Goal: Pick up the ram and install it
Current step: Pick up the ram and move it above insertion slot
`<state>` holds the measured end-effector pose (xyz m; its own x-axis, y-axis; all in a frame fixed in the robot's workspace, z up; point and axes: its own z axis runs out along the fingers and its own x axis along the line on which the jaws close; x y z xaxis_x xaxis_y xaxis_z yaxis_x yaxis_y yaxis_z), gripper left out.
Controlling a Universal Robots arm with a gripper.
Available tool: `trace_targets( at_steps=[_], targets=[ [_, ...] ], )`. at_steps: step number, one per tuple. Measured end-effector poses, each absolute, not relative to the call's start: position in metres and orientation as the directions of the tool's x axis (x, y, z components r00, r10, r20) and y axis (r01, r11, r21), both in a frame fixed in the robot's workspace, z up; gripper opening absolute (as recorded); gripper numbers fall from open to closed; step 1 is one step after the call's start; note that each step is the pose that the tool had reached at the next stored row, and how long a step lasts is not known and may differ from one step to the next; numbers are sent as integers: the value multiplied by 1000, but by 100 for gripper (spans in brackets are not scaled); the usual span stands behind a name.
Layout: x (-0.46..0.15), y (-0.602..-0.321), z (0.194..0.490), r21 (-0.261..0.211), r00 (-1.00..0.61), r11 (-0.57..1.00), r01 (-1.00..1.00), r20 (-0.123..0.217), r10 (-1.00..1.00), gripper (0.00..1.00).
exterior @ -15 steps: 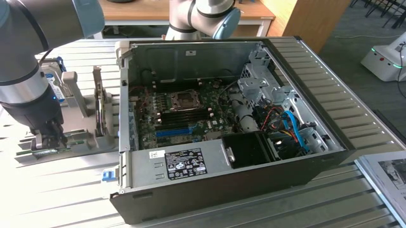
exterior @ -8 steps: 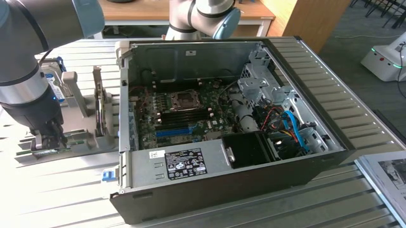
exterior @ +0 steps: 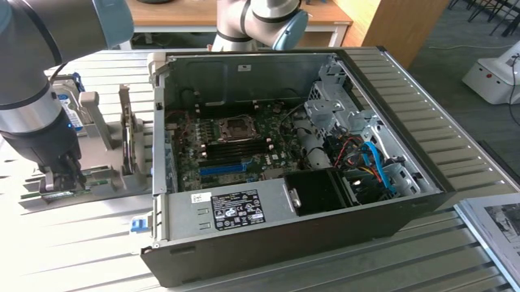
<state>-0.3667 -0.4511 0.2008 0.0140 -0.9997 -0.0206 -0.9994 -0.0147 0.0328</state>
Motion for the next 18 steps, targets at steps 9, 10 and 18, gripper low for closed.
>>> trace_targets(
  at_steps=[9, 10, 18],
  targets=[
    [-367, -451, 201, 33, 14, -15, -999, -21, -1000, 21],
    [-367, -451, 201, 33, 14, -15, -999, -21, -1000, 21],
    [-367, -451, 201, 33, 14, -15, -999, -20, -1000, 12]
  ],
)
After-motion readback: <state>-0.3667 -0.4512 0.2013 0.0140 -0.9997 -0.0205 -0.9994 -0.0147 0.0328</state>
